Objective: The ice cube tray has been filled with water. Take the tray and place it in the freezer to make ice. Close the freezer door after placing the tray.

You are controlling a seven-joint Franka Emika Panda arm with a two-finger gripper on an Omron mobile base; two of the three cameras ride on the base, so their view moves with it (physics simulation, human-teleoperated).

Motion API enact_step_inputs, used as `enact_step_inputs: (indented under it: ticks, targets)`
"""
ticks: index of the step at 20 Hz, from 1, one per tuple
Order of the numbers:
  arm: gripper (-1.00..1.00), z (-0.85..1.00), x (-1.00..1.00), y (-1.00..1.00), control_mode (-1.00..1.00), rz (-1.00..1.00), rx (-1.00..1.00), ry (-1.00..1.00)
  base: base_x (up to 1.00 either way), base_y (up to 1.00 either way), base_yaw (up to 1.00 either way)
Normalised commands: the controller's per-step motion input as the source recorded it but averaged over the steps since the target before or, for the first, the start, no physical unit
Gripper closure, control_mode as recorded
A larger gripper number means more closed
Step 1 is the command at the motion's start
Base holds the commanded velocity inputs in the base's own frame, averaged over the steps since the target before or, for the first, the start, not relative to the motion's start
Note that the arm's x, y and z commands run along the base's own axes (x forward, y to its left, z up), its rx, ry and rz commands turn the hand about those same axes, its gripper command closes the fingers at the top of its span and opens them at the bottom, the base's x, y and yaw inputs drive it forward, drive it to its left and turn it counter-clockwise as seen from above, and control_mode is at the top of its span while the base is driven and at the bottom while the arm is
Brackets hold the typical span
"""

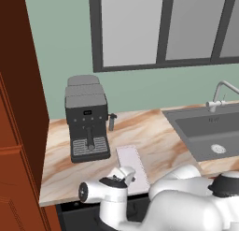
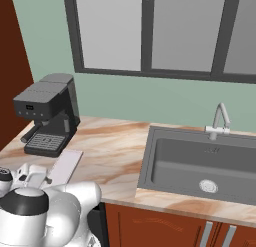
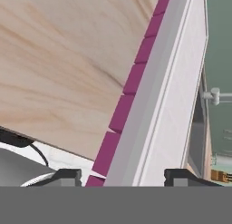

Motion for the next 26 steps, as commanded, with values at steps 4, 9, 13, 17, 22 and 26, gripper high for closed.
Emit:
enact_step_inputs:
  ticks: [4,9,13,17,22,26]
  targets:
    - [1.0,0.08,-0.04,0.07,-1.0,0.0,-0.01,-0.02,0.0,0.0,0.0]
    - [1.0,0.44,0.0,0.12,-1.0,0.0,-0.08,0.0,0.0,0.0,0.0]
    - [1.0,0.61,-0.02,0.08,-1.0,0.0,-0.11,0.0,0.0,0.0,0.0]
    - [1.0,0.45,-0.09,0.04,-1.0,0.0,-0.11,0.0,0.0,0.0,0.0]
    - [1.0,0.27,-0.25,0.0,-1.0,-0.06,-0.11,-0.02,0.0,0.0,0.0]
    - [1.0,0.39,-0.13,0.0,-1.0,-0.11,-0.13,0.0,0.0,0.0,0.0]
